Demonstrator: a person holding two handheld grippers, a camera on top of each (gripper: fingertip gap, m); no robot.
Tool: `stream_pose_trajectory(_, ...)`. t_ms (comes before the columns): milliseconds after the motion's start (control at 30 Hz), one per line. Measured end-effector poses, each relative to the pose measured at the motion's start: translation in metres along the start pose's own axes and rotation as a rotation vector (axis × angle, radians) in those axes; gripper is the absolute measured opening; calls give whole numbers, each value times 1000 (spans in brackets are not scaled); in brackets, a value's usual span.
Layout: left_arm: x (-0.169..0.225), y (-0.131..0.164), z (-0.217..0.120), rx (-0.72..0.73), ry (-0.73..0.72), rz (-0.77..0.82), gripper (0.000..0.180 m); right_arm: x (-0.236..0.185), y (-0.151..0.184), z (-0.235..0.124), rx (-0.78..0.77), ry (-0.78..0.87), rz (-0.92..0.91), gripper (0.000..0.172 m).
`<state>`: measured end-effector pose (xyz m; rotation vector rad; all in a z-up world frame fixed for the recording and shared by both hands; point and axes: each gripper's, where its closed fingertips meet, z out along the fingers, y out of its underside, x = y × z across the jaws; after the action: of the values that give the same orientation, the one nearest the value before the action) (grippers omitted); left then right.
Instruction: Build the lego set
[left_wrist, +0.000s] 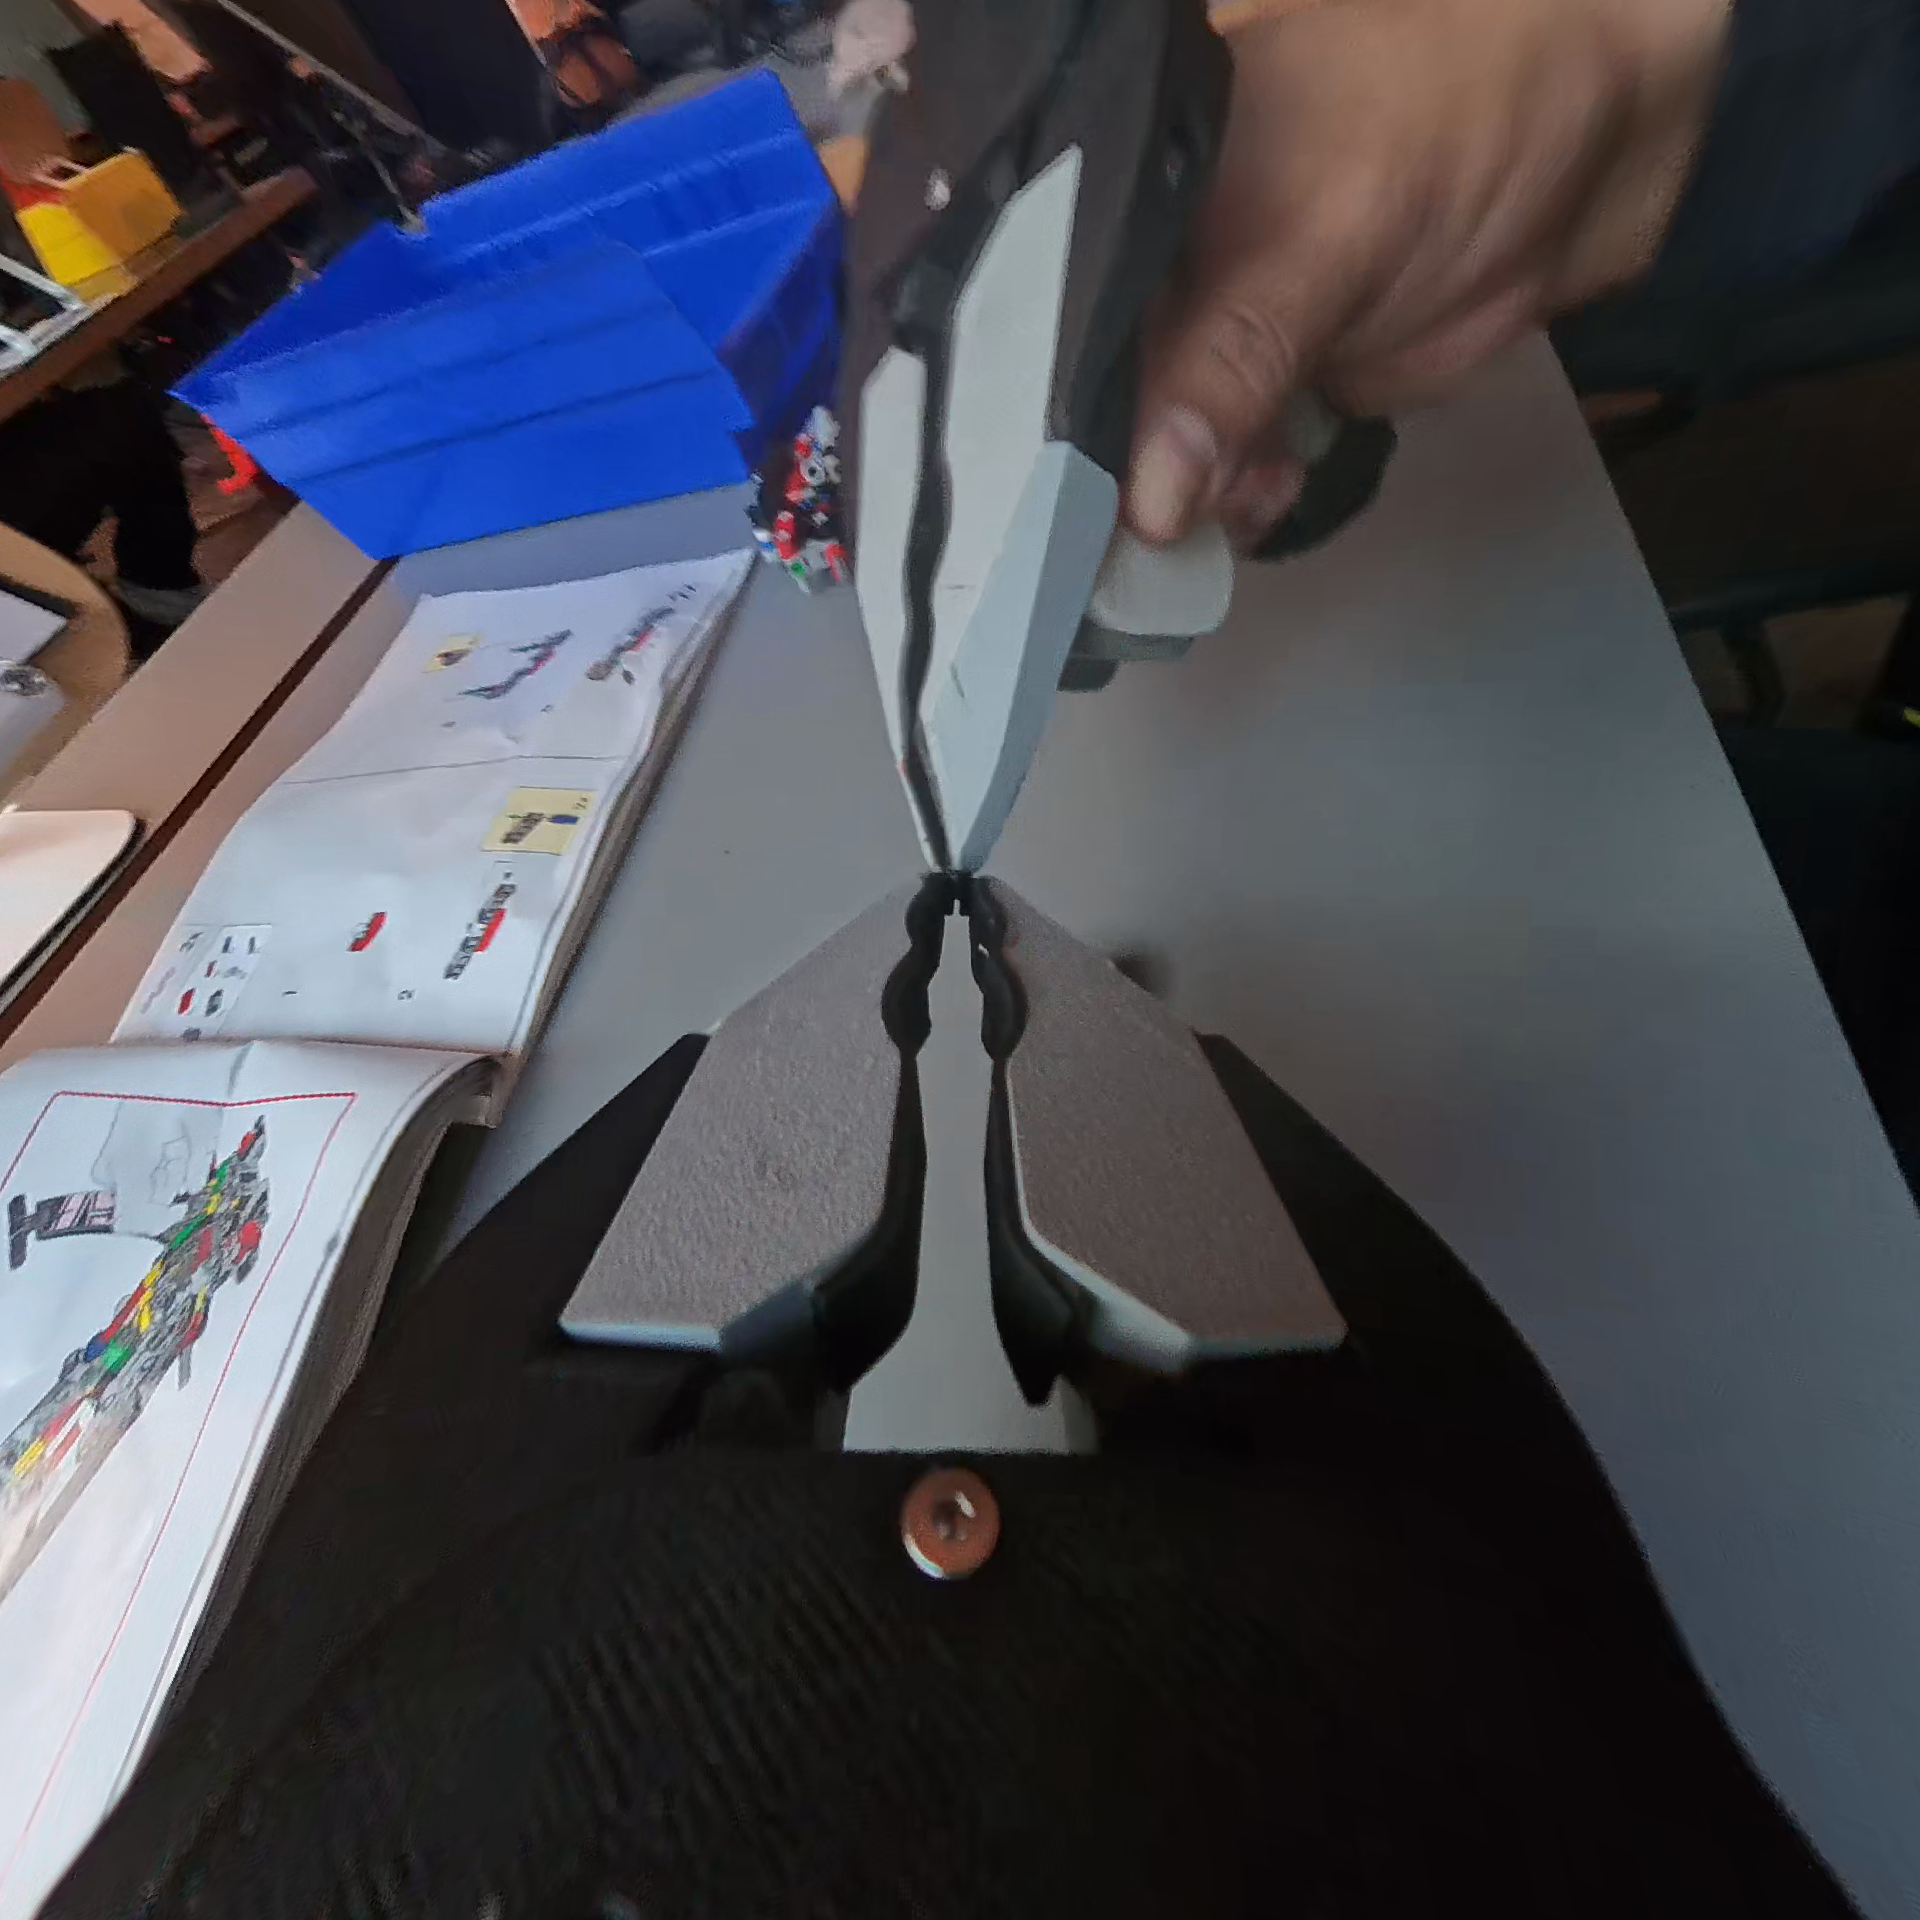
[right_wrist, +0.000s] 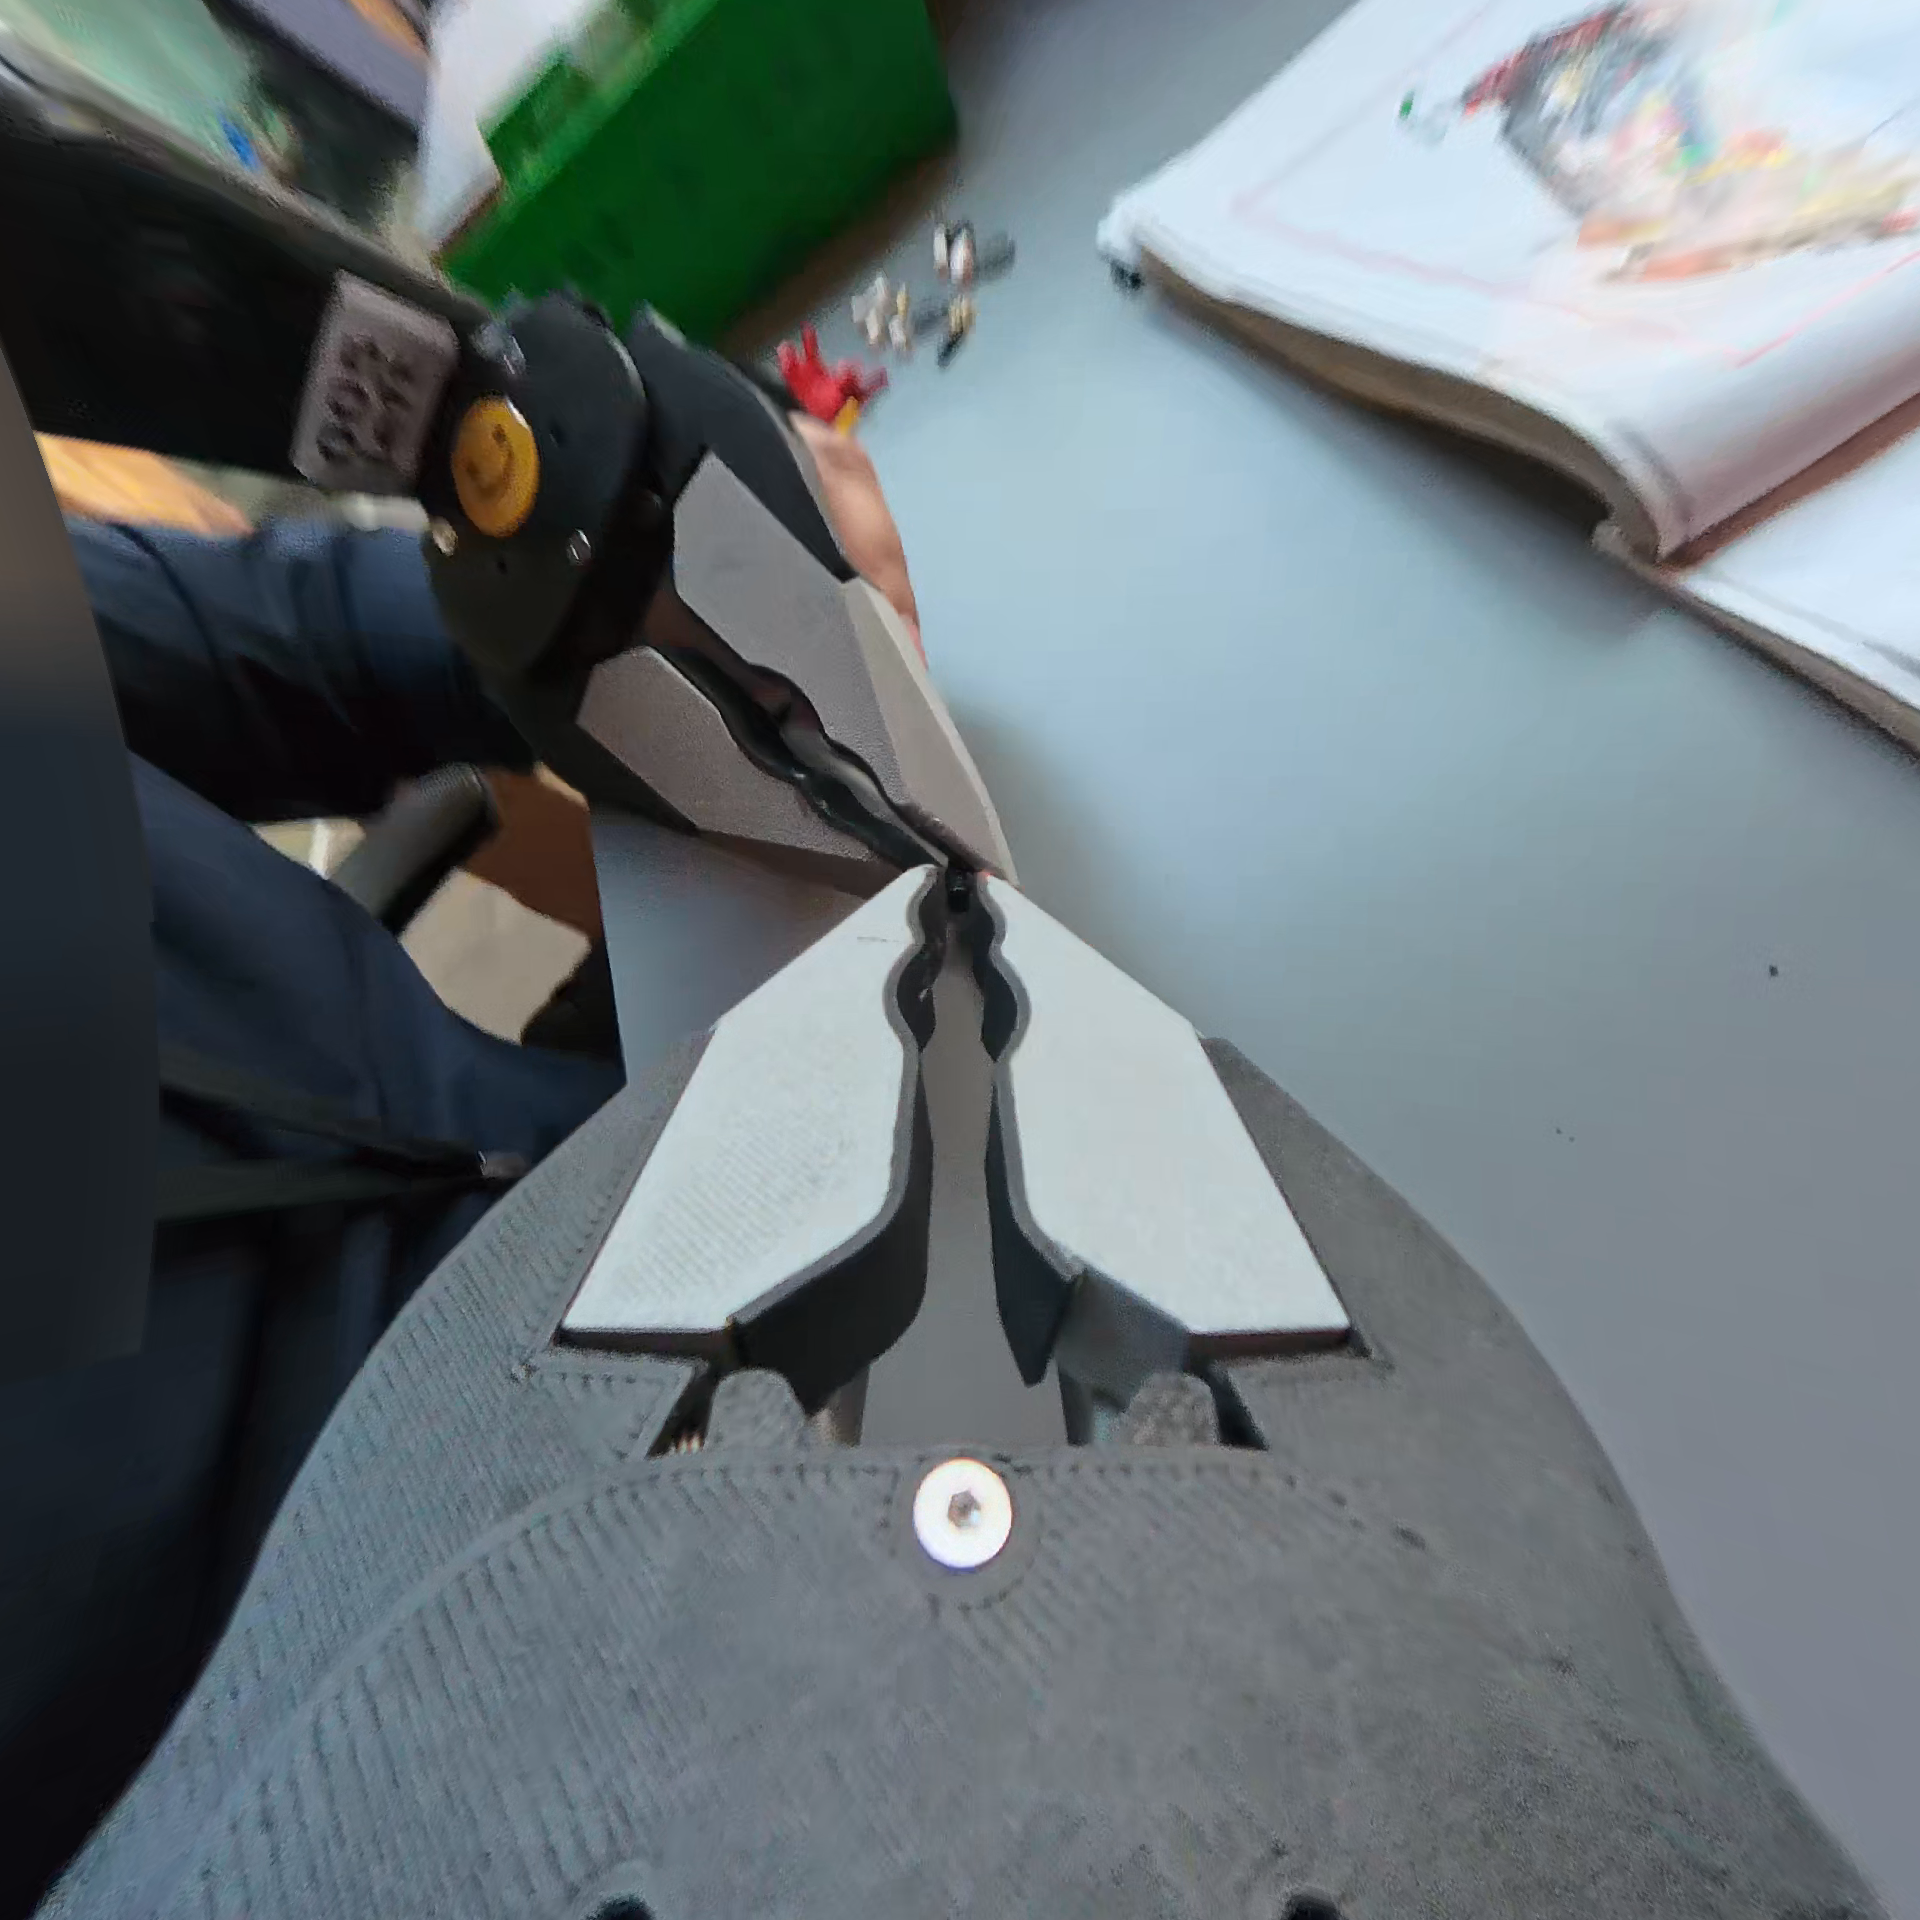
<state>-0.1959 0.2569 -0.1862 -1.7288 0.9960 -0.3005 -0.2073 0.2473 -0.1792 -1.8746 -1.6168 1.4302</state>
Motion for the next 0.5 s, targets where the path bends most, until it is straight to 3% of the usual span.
stream_pose_trajectory(100,-8,-7,-4,37,-38,-67,2,-1,-14,-4,176,-23,44,1)
stream_pose_trajectory(200,-10,-3,-1,17,-77,-68,2,4,-14,-2,236,22,42,1)
stream_pose_trajectory(300,-9,-4,0,27,-65,-64,2,4,-12,-3,238,5,57,1)
stream_pose_trajectory(500,-8,-1,3,-9,-98,13,2,6,-7,-2,90,93,-54,1)
